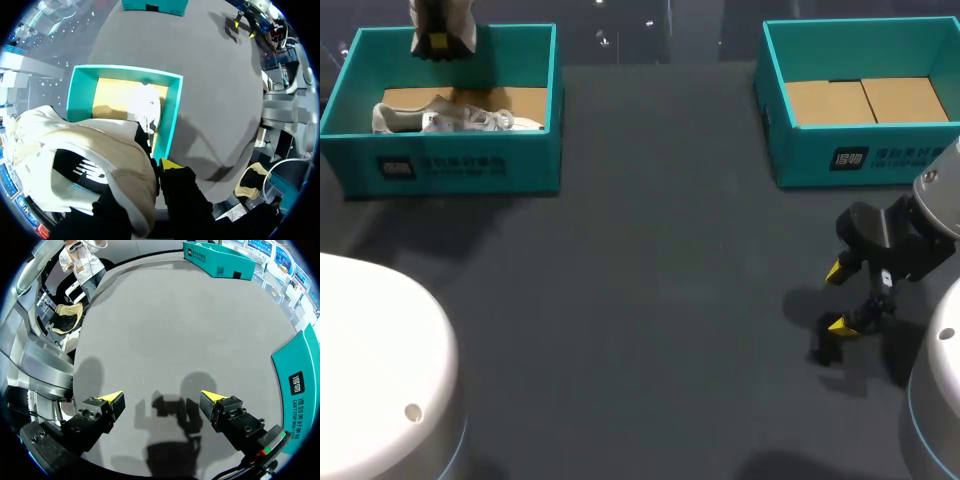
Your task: Take the shoe out of the shoebox, open the shoe tongue, remove and reinsert the insole, then place the shoe into the shoebox
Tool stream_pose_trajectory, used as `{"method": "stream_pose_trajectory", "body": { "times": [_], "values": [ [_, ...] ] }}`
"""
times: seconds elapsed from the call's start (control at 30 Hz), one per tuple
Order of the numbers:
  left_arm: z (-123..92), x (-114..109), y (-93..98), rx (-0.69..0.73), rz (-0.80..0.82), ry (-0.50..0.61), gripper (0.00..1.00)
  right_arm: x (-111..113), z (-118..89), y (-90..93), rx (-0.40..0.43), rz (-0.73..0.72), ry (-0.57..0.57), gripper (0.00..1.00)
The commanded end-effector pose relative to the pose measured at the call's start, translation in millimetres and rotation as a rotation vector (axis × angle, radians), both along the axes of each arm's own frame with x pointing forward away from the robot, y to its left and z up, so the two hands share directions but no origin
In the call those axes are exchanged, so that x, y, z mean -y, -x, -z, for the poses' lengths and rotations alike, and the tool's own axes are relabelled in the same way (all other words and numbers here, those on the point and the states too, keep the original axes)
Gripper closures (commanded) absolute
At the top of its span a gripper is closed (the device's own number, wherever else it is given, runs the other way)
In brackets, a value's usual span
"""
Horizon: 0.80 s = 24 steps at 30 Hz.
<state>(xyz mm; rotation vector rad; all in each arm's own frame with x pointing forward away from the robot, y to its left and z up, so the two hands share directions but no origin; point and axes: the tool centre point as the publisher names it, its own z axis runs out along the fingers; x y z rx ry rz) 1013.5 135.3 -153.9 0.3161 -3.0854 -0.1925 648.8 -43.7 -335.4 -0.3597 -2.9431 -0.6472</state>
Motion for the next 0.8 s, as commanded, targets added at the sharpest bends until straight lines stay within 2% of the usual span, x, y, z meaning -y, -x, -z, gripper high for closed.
{"method": "stream_pose_trajectory", "body": {
  "times": [0.03,0.17,0.33,0.43,0.53,0.7,0.8],
  "values": [
    [4.0,-31.4,-41.7,-0.058,0.009,0.014,1.0,-0.4,0.4,0.8,0.001,0.001,0.002,0.0],
    [11.0,-57.2,-65.5,-0.083,0.021,0.006,1.0,-0.4,0.4,0.8,0.001,0.001,0.002,0.0],
    [15.9,-78.7,-81.3,-0.09,0.053,0.014,1.0,-0.4,0.4,0.8,0.001,0.001,0.002,0.0],
    [16.9,-88.7,-88.3,-0.094,0.126,0.027,1.0,-0.4,0.4,0.8,0.001,0.001,0.002,0.0],
    [17.5,-98.9,-93.9,-0.099,0.282,0.04,1.0,-0.4,0.4,0.8,0.001,0.001,0.002,0.0],
    [16.9,-128.8,-94.0,-0.056,0.722,0.055,1.0,-0.4,0.4,0.8,0.001,0.001,0.002,0.0],
    [16.9,-128.8,-94.0,-0.056,0.722,0.055,1.0,-0.4,0.4,0.8,0.001,0.001,0.002,0.0]
  ]
}}
